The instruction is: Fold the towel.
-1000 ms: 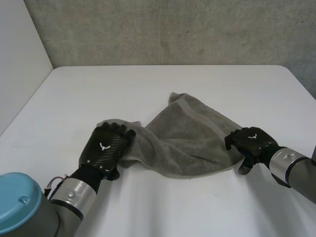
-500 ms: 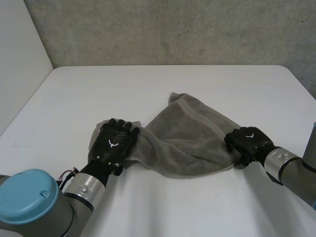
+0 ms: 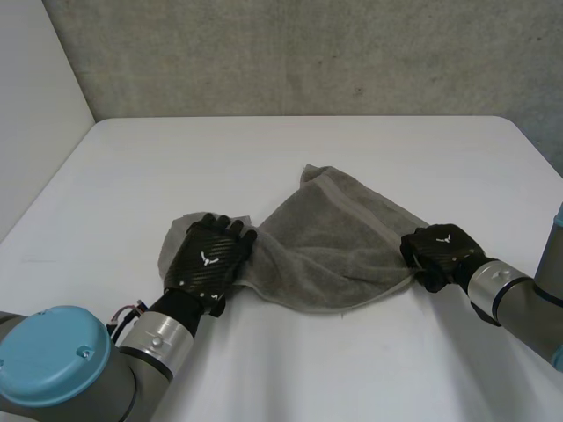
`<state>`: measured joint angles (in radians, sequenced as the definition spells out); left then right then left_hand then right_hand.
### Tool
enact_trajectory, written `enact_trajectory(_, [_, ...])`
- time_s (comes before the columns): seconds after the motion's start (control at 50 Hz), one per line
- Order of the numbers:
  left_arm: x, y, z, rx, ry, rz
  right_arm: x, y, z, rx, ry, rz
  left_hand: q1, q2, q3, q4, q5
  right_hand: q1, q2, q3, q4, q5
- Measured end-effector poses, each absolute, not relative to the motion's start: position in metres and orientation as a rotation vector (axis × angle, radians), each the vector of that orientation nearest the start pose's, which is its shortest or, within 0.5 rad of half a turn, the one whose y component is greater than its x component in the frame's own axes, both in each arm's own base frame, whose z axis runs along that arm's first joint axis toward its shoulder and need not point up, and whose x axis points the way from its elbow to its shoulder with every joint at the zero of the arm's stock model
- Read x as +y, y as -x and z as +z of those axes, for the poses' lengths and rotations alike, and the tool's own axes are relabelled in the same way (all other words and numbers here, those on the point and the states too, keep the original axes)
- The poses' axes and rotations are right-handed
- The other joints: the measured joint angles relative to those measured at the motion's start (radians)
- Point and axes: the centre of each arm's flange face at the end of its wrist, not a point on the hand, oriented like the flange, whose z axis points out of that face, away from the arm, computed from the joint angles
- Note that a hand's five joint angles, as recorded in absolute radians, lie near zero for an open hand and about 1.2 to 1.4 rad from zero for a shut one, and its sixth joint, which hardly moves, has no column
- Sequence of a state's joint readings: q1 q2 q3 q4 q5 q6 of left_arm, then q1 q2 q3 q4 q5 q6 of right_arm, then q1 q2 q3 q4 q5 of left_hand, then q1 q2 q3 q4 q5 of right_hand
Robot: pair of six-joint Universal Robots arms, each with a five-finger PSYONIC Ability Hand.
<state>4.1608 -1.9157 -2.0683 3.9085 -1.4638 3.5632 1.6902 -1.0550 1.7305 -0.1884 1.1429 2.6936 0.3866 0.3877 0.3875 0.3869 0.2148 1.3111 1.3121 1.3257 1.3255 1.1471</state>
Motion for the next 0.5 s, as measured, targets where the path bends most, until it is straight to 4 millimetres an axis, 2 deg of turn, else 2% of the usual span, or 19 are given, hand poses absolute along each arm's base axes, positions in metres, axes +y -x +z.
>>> enact_trajectory(0.1, [-0.187,0.283,0.131,2.089,-1.251,-2.249,-0.302,-0.205,0.127,2.275,0.954,-1.598,0.026,0.025,0.024,0.024,0.023,0.0,0.0,0.009,0.012,0.004])
enact_trajectory(0.28, [-0.187,0.284,0.135,2.109,-1.224,-2.278,-0.299,-0.189,0.184,2.181,0.788,-1.805,0.063,0.061,0.063,0.063,0.061,0.0,0.0,0.009,0.012,0.004])
enact_trajectory(0.38, [-0.188,0.285,0.136,2.165,-1.188,-2.303,-0.294,-0.181,0.192,2.178,0.746,-1.832,0.1,0.096,0.096,0.097,0.095,0.0,0.0,0.009,0.012,0.004])
enact_trajectory(0.5, [-0.19,0.29,0.135,2.224,-1.197,-2.341,-0.29,-0.181,0.19,2.188,0.752,-1.819,0.197,0.196,0.193,0.193,0.19,0.0,0.0,0.009,0.012,0.004])
